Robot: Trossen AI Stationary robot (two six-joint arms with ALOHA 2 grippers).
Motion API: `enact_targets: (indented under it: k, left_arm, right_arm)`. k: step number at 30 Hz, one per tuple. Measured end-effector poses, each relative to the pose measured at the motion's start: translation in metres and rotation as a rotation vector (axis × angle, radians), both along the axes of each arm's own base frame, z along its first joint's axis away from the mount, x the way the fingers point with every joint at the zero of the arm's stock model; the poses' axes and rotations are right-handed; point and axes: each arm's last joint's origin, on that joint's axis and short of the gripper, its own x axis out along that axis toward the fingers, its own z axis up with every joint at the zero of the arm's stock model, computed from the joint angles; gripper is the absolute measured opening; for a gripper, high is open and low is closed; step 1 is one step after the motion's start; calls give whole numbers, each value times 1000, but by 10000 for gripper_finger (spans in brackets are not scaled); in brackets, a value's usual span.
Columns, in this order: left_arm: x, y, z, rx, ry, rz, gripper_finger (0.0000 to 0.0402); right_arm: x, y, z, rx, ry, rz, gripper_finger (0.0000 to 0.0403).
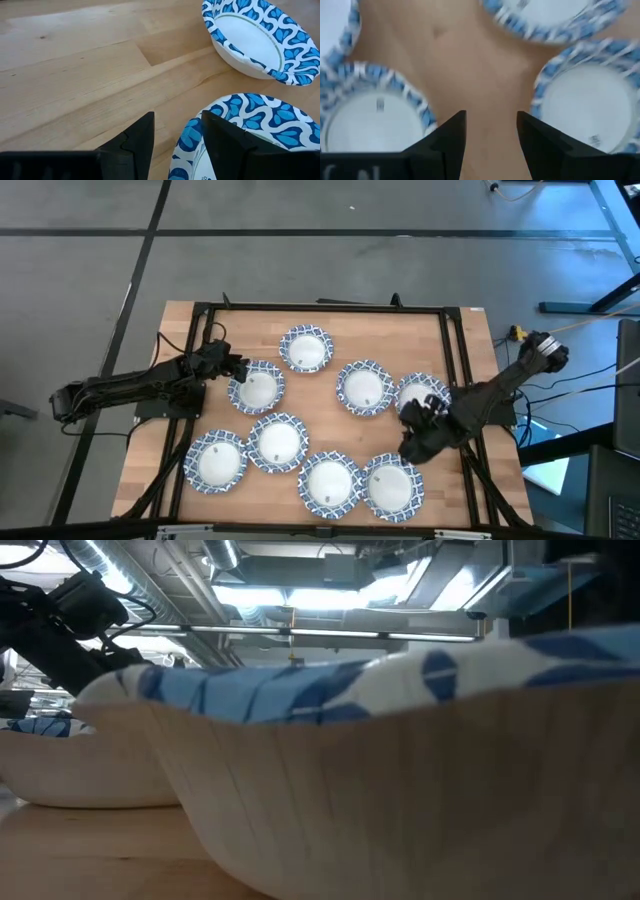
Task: Nest bowls inside each other
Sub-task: Stack the white patterned bowl on the white patterned bowl
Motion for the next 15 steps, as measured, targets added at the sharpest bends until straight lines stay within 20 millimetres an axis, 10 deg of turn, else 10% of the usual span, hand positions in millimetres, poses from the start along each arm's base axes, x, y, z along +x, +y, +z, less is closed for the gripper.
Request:
enact_targets:
  k: [15]
  left_arm:
    - [0,0,0,0,0,0,157]
  right_arm:
    - [-28,-6,-60,-115,60,15,176]
